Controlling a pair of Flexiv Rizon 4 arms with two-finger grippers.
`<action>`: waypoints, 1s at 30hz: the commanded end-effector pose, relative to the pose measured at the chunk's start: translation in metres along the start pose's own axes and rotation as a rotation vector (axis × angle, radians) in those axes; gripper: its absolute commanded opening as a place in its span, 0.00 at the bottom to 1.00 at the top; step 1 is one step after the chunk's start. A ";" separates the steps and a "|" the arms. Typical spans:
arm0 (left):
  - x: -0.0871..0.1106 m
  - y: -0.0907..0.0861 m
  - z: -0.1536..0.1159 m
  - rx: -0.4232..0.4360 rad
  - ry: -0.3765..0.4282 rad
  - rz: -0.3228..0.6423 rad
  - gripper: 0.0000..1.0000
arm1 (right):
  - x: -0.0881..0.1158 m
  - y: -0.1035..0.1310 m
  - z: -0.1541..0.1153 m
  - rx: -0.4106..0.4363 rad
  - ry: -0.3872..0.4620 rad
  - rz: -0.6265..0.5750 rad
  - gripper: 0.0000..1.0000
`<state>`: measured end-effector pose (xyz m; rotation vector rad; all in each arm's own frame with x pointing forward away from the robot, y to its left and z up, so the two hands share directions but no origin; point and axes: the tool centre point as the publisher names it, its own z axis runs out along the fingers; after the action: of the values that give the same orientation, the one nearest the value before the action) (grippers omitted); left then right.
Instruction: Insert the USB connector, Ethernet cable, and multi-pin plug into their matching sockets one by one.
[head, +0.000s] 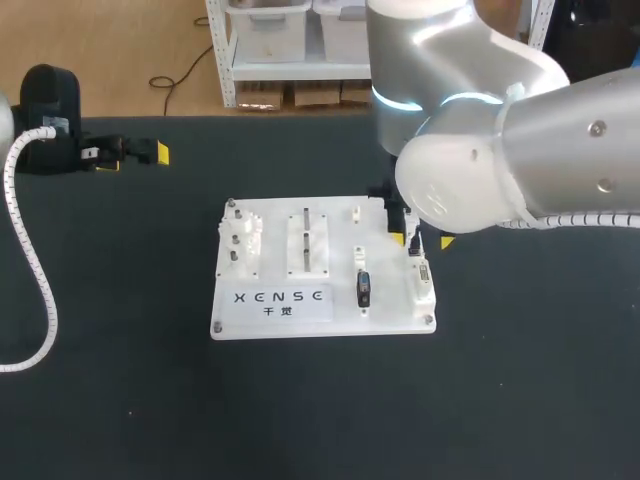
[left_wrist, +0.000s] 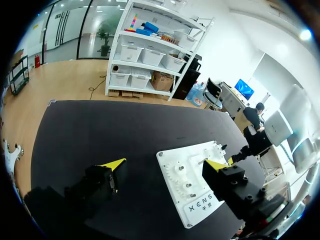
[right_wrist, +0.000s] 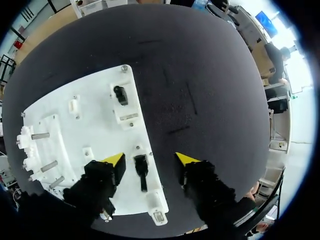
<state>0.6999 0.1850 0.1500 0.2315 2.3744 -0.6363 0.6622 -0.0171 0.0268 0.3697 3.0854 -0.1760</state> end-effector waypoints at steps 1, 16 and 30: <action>0.000 0.000 0.000 0.000 0.000 0.000 1.00 | 0.017 -0.001 -0.025 -0.017 -0.050 0.002 1.00; 0.000 0.000 0.000 0.000 0.000 0.000 1.00 | 0.073 0.044 -0.049 -0.064 -0.071 -0.087 1.00; 0.000 0.000 0.000 0.000 0.000 0.000 1.00 | 0.087 0.064 -0.028 -0.128 -0.005 -0.144 1.00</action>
<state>0.6999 0.1849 0.1500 0.2315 2.3744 -0.6364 0.5891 0.0649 0.0477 0.1417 3.0898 0.0212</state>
